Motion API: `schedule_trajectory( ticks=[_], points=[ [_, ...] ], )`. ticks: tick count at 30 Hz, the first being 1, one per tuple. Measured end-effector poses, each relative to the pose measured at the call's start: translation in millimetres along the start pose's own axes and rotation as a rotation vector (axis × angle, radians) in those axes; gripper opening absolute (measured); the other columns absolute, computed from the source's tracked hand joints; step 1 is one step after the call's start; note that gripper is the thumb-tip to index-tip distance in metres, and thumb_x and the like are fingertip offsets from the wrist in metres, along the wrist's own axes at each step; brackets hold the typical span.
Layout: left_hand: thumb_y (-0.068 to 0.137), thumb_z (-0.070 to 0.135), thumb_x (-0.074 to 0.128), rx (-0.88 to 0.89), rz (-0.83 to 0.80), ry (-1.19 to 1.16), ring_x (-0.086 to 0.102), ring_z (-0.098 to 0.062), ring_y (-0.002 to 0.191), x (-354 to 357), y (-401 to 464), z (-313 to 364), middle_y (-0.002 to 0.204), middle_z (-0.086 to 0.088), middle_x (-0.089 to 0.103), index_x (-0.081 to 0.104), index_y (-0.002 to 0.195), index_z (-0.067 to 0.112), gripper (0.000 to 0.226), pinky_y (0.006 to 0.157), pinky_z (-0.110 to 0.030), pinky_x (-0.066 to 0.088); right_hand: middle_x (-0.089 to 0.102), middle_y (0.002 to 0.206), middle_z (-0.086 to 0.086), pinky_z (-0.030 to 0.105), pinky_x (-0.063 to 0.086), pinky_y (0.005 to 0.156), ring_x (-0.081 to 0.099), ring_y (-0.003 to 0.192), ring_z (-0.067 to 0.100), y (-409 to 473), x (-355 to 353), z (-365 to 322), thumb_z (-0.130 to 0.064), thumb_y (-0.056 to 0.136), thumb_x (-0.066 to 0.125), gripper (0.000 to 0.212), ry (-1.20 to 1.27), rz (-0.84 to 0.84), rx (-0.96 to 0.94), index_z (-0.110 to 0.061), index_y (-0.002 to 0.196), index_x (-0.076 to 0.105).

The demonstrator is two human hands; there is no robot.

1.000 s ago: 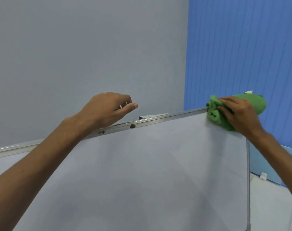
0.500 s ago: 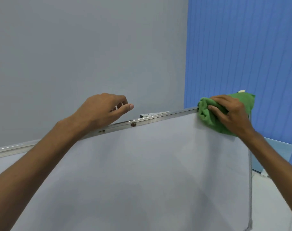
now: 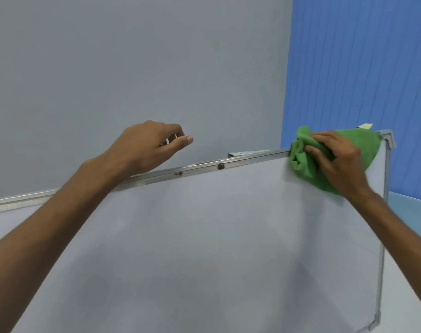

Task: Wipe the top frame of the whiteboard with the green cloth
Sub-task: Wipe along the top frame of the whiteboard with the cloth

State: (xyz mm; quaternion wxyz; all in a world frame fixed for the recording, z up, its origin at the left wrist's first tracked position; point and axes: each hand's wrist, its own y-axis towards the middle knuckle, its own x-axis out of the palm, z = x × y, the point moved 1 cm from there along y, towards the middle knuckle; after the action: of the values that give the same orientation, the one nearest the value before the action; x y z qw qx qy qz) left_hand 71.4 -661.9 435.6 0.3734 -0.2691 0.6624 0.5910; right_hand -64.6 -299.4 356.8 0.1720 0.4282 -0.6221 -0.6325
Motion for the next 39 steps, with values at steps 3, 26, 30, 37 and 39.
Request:
schedule_trajectory(
  ticks=[3,26,30,37,39],
  points=[
    [0.096,0.061,0.032,-0.047,-0.031,0.012,0.061,-0.018,0.088,-2,-16,-15,0.1,0.009,0.071,0.065,0.1,0.027,0.047,0.074,-0.034,0.044,0.072,0.101,0.016,0.049,0.053,0.086,0.066,0.092,0.032,-3,29,-51,-0.021,0.092,0.066,0.024,0.076,0.004,-0.075,0.0,0.103,0.07],
    [0.102,0.048,0.03,-0.252,-0.063,-0.235,0.059,-0.022,0.074,-11,-69,-56,0.076,-0.008,0.067,0.074,0.084,0.017,0.056,0.074,-0.037,0.046,0.075,0.104,0.008,0.04,0.054,0.081,0.07,0.091,0.027,6,103,-218,-0.026,0.089,0.068,0.027,0.146,-0.147,-0.398,-0.006,0.105,0.073],
    [0.102,0.05,0.029,-0.296,-0.043,-0.261,0.056,-0.007,0.07,-10,-69,-60,0.073,-0.001,0.063,0.074,0.086,0.018,0.057,0.067,-0.033,0.04,0.076,0.103,0.007,0.039,0.053,0.079,0.072,0.092,0.026,8,91,-200,-0.032,0.091,0.064,0.028,0.084,-0.161,-0.383,-0.008,0.103,0.073],
    [0.1,0.056,0.026,-0.311,-0.039,-0.301,0.056,-0.016,0.075,-4,-68,-64,0.076,-0.002,0.064,0.072,0.085,0.022,0.059,0.074,-0.036,0.042,0.076,0.107,0.008,0.043,0.051,0.085,0.072,0.096,0.028,-3,60,-139,-0.019,0.09,0.069,0.021,-0.003,-0.029,-0.202,-0.009,0.107,0.075],
    [0.1,0.056,0.026,-0.308,-0.027,-0.32,0.056,-0.015,0.073,-3,-68,-65,0.073,-0.001,0.062,0.07,0.08,0.024,0.058,0.072,-0.036,0.041,0.077,0.105,0.008,0.04,0.053,0.084,0.073,0.092,0.027,-2,82,-185,-0.018,0.088,0.07,0.019,0.067,-0.048,-0.249,-0.008,0.104,0.076]
  ],
)
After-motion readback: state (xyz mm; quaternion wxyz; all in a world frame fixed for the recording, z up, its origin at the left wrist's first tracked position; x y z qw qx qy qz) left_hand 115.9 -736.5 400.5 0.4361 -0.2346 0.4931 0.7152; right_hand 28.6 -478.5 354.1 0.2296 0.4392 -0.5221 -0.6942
